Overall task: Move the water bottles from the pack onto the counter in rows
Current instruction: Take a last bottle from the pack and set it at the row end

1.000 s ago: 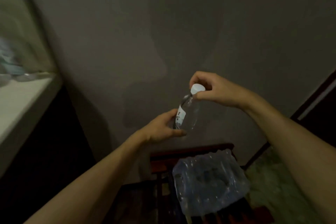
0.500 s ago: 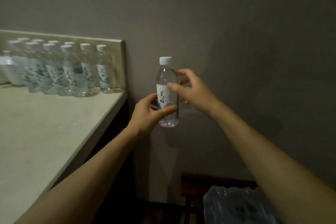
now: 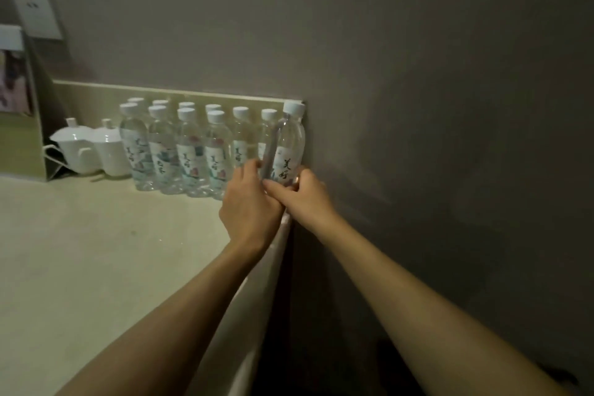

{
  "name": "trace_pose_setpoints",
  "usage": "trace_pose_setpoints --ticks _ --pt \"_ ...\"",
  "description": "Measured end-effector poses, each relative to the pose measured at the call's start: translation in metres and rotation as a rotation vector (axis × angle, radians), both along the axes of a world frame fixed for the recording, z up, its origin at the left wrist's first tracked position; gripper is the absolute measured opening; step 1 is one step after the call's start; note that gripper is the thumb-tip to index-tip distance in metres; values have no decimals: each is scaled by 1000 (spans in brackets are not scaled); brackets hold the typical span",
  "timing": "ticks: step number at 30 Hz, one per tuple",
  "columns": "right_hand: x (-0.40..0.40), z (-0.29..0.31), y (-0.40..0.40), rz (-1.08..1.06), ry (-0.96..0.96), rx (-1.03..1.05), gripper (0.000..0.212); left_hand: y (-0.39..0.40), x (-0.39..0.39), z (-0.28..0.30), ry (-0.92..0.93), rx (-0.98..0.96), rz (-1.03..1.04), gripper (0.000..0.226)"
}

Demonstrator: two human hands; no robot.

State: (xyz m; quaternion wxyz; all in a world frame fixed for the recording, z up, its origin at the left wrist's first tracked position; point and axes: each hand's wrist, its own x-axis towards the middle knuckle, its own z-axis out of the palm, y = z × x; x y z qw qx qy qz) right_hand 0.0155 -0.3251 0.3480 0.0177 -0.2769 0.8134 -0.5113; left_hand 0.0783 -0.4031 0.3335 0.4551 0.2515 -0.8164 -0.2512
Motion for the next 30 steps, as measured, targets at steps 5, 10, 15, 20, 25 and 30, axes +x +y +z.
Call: trace_pose_setpoints --ticks 5,10,15,20,25,30 --pt "-3 -7 -62 -52 16 98 61 -65 -2 -13 -95 47 -97 40" --pt "-13 -19 -86 -83 -19 100 46 -106 -7 -26 -194 75 -336 54" --pt "-11 -28 -103 -192 18 78 54 -122 -16 -32 -152 131 -441 47" --pt "-10 -37 -112 -307 69 61 61 -130 -22 -40 -125 63 -418 24" --pt "-8 -40 -121 -368 106 48 57 -136 -27 -42 -142 63 -437 15" --pt "-9 -40 -121 -385 167 136 54 -140 -29 -40 -150 39 -466 13"
